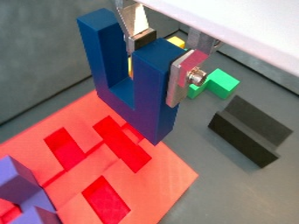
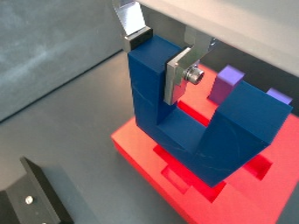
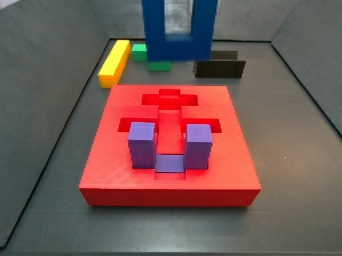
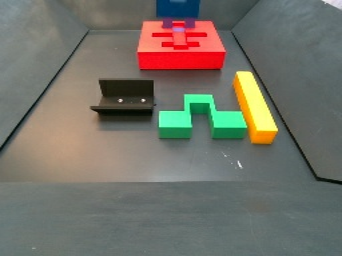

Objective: Pick up the blue object. Move up. Move to above the board. Insert the blue object.
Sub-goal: Insert the blue object.

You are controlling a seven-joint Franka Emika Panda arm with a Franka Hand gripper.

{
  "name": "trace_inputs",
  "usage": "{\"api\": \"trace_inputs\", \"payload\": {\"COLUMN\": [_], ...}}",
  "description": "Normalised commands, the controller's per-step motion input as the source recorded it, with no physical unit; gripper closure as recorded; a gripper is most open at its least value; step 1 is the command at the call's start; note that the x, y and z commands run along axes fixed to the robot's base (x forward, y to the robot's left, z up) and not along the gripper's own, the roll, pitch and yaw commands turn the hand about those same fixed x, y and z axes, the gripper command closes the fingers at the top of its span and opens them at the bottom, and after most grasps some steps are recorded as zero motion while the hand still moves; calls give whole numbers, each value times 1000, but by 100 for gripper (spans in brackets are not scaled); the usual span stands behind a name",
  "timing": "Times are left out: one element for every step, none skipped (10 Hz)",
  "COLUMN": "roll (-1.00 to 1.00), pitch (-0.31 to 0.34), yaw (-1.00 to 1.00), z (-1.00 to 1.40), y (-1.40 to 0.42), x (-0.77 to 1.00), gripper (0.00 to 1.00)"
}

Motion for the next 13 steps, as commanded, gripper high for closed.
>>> {"api": "trace_inputs", "payload": {"roll": [341,317,181,0,-199,-261,-241,-183,-66,0,-70,-86,-110], "pitch": [-50,-44,-71,-110,-179,-157,-134,-99,-13,-4,0,0,0], "yaw": [177,126,0,-249,-377,-394,-351,-189,0,140,374,294,3], "z": [-397,-449,-460,-231,-123,-46,-69,-97,-151,-266,-266,-131,-69], "y": [-69,-171,-309,-211,0,0,0,0,0,-14,0,0,0], "x": [0,0,-49,-71,-54,-17,-74,-91,0,69,157,66,0], "gripper": [100,100,100,100,100,100,100,100,100,100,100,100,100]}}
